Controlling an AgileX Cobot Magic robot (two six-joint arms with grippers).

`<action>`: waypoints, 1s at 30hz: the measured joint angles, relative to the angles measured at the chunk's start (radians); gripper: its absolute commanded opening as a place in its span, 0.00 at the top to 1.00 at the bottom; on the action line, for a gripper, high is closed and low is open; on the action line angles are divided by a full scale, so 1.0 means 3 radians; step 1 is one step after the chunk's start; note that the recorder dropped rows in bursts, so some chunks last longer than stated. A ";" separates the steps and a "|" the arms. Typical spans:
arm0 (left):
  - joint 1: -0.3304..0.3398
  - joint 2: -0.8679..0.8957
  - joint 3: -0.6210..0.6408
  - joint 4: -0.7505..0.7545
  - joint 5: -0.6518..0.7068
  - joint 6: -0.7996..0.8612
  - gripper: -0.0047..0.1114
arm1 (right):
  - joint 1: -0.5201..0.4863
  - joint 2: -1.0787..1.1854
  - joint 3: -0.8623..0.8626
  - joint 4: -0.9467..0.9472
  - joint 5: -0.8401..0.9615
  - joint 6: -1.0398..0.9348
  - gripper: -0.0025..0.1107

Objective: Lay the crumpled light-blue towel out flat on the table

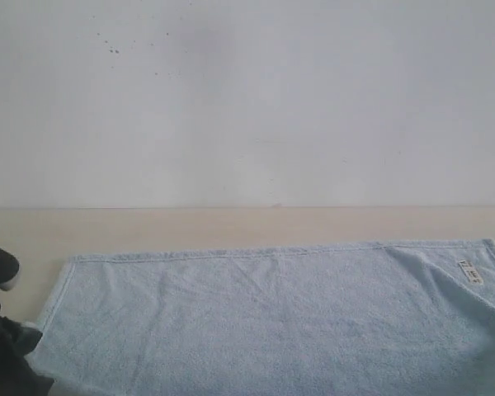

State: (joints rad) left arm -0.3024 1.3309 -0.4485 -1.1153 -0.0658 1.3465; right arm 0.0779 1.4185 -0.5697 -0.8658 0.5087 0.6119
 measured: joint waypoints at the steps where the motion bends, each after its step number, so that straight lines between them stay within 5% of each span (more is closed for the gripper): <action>1: 0.0000 0.0000 0.0034 0.0000 0.0000 0.0000 0.93 | 0.0000 0.0000 0.0038 0.0029 0.0000 0.0000 0.98; 4: 0.0000 0.0000 0.0108 0.0000 0.0000 0.0008 0.92 | 0.0000 0.0000 0.0160 0.0080 0.0000 0.0000 0.95; 7: 0.0000 0.0000 0.0154 0.0000 0.0000 0.0015 0.87 | 0.0000 0.0000 0.0213 0.0227 0.0047 -0.0006 0.76; 11: 0.0000 0.0000 0.0219 0.0000 0.0059 0.0000 0.65 | 0.0000 -0.0005 0.0218 0.0367 0.0230 -0.0035 0.57; 16: 0.0000 0.0000 0.0260 -0.0049 0.0100 -0.0022 0.33 | 0.0000 -0.0005 0.0226 0.0400 0.0317 -0.0059 0.54; 18: 0.0000 0.0000 0.0260 -0.0074 0.0086 -0.0029 0.29 | 0.0000 -0.0005 0.0226 0.0391 0.0317 -0.0066 0.54; 26: 0.0000 -0.0424 0.0038 -0.0096 -0.0310 -0.0029 0.31 | 0.0000 0.0006 -0.0324 0.0377 0.0332 0.0043 0.54; 28: 0.0000 -0.0552 -0.0056 -0.0096 -0.0591 -0.0029 0.43 | 0.0000 0.0009 -0.0567 0.0377 0.0325 0.0062 0.54; 30: 0.0001 -0.0622 -0.0152 -0.0063 -0.0872 -0.0036 0.66 | -0.0007 0.0009 -0.0769 0.0368 0.0261 0.0068 0.56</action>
State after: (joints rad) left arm -0.3020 1.1445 -0.4942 -1.1343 -0.3274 1.3358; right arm 0.0760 1.4211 -0.8004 -0.7553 0.5871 0.6324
